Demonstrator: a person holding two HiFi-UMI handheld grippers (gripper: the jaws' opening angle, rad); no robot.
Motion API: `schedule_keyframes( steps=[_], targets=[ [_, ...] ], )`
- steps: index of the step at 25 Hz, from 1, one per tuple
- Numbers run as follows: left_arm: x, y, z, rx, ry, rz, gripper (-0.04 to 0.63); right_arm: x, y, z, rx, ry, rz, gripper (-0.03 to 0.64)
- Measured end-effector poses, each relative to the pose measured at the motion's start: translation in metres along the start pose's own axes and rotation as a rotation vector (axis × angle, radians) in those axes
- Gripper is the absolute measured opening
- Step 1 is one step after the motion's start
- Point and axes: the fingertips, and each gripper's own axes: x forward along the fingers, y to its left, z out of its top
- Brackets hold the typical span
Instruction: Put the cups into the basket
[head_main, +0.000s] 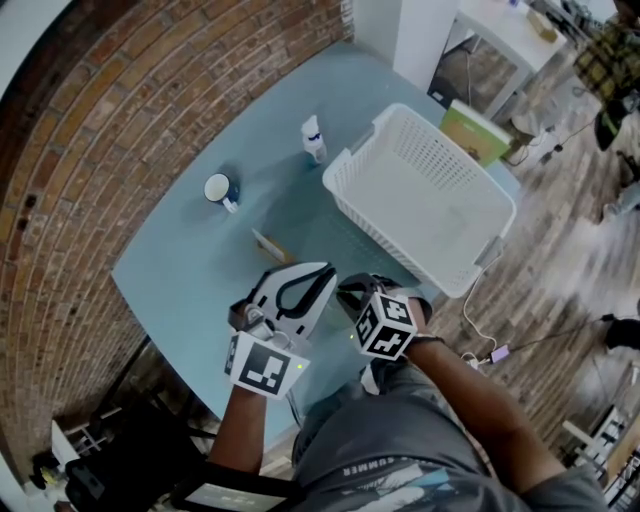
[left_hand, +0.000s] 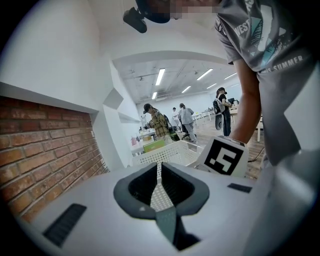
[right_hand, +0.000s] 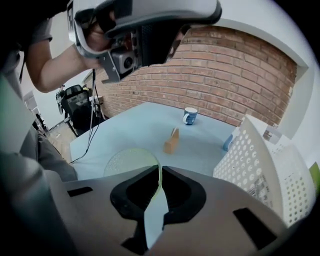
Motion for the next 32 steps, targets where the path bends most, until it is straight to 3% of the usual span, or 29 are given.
schedule_keyframes(
  steps=[15,32],
  targets=[
    [-0.008,0.006,0.001,0.004,-0.013,0.011,0.015,-0.094,-0.071,0.055,0.015,-0.148,-0.222,0.032],
    [-0.006,-0.002,0.004,0.008,-0.008,0.006,0.014,-0.177,-0.127,0.059,0.041,-0.228,-0.395,0.032]
  ],
)
